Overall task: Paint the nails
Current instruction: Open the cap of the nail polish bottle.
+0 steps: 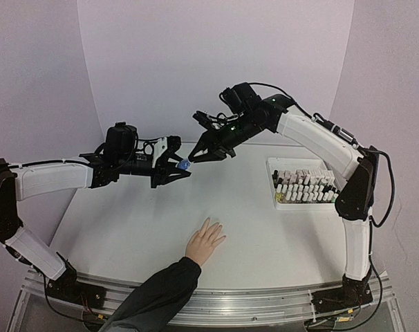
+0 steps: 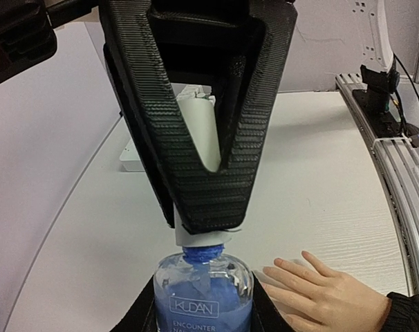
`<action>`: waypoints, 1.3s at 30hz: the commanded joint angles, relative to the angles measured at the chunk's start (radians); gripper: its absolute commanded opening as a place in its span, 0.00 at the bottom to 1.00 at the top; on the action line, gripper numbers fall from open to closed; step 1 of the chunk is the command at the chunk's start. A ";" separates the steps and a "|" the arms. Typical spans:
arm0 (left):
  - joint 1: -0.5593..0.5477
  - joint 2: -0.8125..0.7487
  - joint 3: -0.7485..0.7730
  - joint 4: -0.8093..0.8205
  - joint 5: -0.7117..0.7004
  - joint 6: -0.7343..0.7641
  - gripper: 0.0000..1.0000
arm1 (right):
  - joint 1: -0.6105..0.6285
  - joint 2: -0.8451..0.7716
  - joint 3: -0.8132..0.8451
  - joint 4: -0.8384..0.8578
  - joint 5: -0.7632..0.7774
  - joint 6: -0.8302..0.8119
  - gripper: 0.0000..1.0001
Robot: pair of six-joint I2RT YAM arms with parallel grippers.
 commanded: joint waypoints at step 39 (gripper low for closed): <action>-0.002 -0.016 0.003 -0.106 0.144 0.054 0.00 | 0.056 -0.063 0.066 -0.149 0.024 -0.693 0.00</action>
